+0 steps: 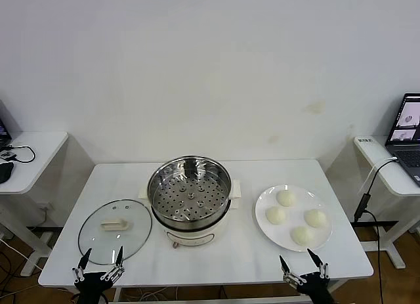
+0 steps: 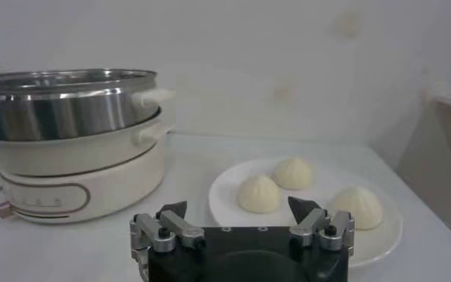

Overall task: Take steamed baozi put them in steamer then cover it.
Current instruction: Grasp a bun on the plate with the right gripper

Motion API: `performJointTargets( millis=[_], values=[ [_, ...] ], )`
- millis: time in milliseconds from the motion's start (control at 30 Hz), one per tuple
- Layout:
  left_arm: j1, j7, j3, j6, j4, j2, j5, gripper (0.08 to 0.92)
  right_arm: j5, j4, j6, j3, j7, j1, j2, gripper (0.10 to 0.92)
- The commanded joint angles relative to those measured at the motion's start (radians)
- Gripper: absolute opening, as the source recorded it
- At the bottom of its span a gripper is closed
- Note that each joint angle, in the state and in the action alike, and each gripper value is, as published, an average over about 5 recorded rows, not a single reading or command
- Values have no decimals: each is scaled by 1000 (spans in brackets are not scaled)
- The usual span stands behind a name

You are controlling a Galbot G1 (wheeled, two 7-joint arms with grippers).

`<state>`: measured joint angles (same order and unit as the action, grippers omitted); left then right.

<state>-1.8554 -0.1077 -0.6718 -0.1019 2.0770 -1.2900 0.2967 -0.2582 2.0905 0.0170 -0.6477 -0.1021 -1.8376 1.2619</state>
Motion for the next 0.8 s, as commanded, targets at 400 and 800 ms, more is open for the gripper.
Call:
performJointTargets(
  millis=[400,800],
  values=[
    [56,34,-30,254,84,27,-122,823,184,-71,211,-111,4,265,-246,823],
    [62,55,-61,260,90,25,-181,823,353,-372,272,45,-335,626,-624,823]
  ],
)
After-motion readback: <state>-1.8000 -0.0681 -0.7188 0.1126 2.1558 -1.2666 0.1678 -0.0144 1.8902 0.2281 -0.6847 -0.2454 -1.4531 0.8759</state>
